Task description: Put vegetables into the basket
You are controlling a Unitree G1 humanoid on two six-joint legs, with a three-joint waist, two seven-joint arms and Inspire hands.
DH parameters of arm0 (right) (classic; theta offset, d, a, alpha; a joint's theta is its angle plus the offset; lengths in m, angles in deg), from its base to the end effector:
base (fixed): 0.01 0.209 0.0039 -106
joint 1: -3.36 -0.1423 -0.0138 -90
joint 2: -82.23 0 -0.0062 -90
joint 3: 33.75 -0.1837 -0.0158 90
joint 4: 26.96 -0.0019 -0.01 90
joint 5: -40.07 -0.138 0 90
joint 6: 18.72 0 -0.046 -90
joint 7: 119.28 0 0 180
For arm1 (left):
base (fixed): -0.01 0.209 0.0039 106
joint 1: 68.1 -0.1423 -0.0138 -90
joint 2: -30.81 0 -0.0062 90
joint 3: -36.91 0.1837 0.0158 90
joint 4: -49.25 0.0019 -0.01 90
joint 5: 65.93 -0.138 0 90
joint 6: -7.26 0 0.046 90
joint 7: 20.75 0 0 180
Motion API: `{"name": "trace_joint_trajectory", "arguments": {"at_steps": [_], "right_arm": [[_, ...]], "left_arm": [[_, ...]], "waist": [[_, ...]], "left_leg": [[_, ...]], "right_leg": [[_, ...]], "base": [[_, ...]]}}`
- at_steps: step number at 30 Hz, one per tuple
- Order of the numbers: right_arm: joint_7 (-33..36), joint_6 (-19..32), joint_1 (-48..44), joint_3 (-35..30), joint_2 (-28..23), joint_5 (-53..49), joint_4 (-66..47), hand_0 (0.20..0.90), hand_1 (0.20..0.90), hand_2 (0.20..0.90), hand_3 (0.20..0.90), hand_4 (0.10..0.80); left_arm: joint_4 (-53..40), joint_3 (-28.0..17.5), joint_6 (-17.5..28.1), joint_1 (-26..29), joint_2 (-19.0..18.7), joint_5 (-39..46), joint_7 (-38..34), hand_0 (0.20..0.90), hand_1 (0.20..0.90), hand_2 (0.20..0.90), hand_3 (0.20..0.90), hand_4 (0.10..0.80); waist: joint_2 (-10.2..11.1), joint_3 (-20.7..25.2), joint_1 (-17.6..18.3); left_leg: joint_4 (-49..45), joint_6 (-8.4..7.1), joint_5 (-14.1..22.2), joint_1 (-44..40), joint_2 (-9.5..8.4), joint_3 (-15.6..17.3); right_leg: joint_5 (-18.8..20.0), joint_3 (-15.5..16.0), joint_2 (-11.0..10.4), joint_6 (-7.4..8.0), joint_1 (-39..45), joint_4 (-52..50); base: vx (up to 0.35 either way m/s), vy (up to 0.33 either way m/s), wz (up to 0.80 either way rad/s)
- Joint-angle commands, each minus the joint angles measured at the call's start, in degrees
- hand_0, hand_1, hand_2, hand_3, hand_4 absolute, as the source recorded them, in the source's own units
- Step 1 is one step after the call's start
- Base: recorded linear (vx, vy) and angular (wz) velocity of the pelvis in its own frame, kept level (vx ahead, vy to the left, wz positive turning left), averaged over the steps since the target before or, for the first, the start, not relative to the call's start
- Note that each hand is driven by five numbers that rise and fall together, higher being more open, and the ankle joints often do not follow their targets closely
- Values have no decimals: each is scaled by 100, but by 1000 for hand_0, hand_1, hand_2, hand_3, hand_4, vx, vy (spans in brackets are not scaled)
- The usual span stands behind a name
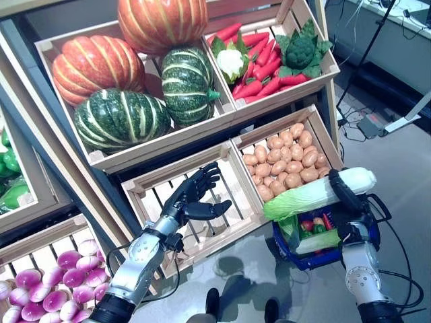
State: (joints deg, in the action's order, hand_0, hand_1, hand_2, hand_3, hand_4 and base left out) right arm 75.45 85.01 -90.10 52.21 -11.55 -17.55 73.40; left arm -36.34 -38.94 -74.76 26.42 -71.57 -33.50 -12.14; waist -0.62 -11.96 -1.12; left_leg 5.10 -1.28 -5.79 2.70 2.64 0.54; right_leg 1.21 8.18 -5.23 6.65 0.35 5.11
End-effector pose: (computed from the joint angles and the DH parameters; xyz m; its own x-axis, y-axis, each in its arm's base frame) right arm 0.2111 -0.2411 0.0495 0.8947 -0.4427 -0.0593 0.3808 0.6865 0.6194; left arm 0.2144 0.1997 0.0545 0.9411 -0.3361 0.0380 0.3379 0.9394 -0.0579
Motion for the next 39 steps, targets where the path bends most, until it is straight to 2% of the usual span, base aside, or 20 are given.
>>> {"name": "trace_joint_trajectory", "arguments": {"at_steps": [1, 7, 9, 14, 19, 27, 32, 39], "right_arm": [[587, 1122, -891, -622, -496, 617, -282, 300, 300, 300, 300, 400], [1937, 1861, -1846, -950, -1014, 749, 366, 300, 300, 300, 300, 400], [2083, 1937, -1999, -1025, -1140, 532, 538, 300, 300, 300, 300, 400], [1873, 2195, -2422, -1112, -1484, -399, 1414, 300, 300, 300, 300, 400], [1146, 2159, -2828, -1081, -1689, -1378, 2234, 300, 300, 300, 300, 400], [280, 2033, -3304, -901, -1862, -2490, 2901, 300, 300, 300, 300, 400], [134, 1999, -3762, -789, -1981, -2833, 3080, 300, 300, 300, 300, 400], [701, 1953, -4535, -527, -2297, -2292, 3409, 300, 300, 300, 300, 400]], "left_arm": [[-515, -396, 766, 685, -39, 313, -70, 900, 900, 900, 900, 800], [-470, -303, 1106, 1280, -208, 604, -277, 900, 900, 900, 900, 800], [-437, -286, 1161, 1390, -231, 724, -268, 900, 900, 900, 900, 800], [-460, -185, 1391, 1686, -284, 884, -247, 900, 900, 900, 900, 800], [-452, -7, 1484, 2053, -293, 817, -199, 900, 900, 900, 900, 800], [-505, 86, 1528, 2318, -344, 757, -73, 900, 900, 900, 900, 800], [-636, 199, 1480, 2487, -334, 752, -39, 900, 900, 900, 900, 800], [-780, 359, 1456, 2706, -354, 716, -35, 900, 900, 900, 900, 800]], "waist": [[97, -13, -15], [43, -803, -43], [31, -978, -63], [28, -1433, -162], [97, -1783, -250], [53, -1784, -346], [11, -1784, -378], [-82, -1784, -457]], "left_leg": [[-10, -47, 528, -82, 6, -151], [-21, -11, 332, 381, 11, -119], [-48, -15, 286, 508, 9, -142], [-311, -64, 167, 1053, -9, -154], [-987, -117, 199, 1794, -103, -252], [-1796, -101, 350, 2895, -315, -315], [-2350, -72, 472, 3566, -419, -347], [-3124, 72, 657, 4515, -497, -429]], "right_leg": [[75, -47, -155, -74, -169, -261], [40, -111, 10, -168, -745, -661], [26, -100, 49, -194, -856, -748], [71, 45, 88, -245, -1246, -940], [27, 245, 114, -301, -1721, -1334], [-96, 393, 5, -315, -2748, -2048], [-150, 373, -124, -324, -3467, -2588], [-316, 202, -291, -355, -4604, -3525]], "base": [[-160, 12, -3], [-183, -22, -4], [-132, -51, -2], [-151, -91, 4], [-99, -134, 12], [-39, -56, 10], [-25, -29, 15], [9, -23, 10]]}}
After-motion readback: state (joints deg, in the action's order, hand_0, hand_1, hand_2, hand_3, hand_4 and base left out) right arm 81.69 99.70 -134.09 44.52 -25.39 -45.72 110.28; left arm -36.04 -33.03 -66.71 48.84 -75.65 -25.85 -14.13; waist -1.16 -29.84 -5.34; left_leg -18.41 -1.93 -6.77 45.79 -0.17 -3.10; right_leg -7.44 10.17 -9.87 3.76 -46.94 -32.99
